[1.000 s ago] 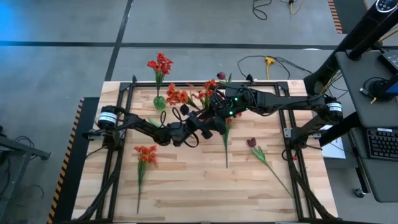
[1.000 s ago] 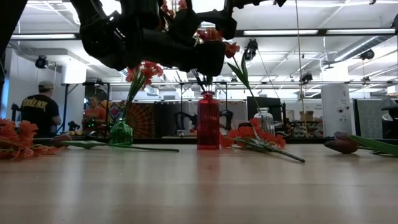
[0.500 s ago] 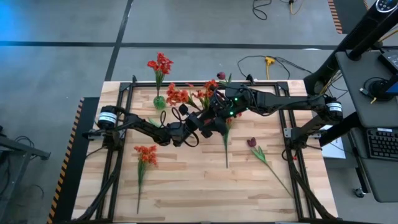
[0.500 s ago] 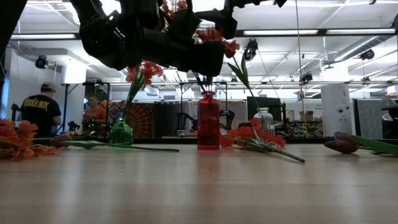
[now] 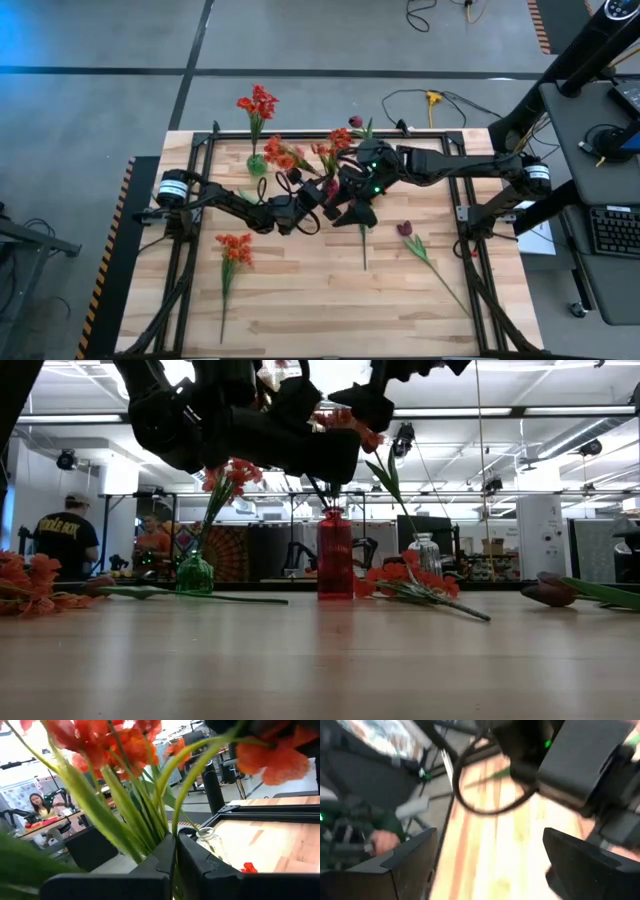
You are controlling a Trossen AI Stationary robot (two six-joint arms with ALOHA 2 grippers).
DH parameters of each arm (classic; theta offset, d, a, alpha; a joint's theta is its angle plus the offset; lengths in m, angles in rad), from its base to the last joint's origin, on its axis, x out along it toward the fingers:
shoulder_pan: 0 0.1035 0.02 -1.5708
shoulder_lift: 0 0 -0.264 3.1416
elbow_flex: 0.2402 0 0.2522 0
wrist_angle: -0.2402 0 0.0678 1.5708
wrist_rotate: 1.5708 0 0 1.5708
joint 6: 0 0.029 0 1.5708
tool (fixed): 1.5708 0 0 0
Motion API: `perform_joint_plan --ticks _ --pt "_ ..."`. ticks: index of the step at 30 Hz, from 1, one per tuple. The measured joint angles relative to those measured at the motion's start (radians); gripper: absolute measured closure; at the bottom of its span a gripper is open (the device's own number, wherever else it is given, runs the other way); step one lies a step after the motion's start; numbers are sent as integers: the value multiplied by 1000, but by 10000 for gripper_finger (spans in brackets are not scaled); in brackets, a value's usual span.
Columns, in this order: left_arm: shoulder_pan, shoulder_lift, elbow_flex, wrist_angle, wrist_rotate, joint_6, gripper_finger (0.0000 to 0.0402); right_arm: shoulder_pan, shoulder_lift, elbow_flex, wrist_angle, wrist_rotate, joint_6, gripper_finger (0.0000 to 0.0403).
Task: Sort flowers into vase by color
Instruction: Put the top orange flowers into the red vase
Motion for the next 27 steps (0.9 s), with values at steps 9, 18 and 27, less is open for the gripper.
perform_joint_plan --ticks 9,18,27 --pt "-1 0 0 0 -16 -2 402 -1 -6 0 -159 0 -133 46" --pt "-2 0 0 -1 -16 -2 401 -6 -6 0 -223 -11 -100 46" --pt "-2 0 0 -13 -16 -2 401 -6 -8 0 -218 -157 -67 46"
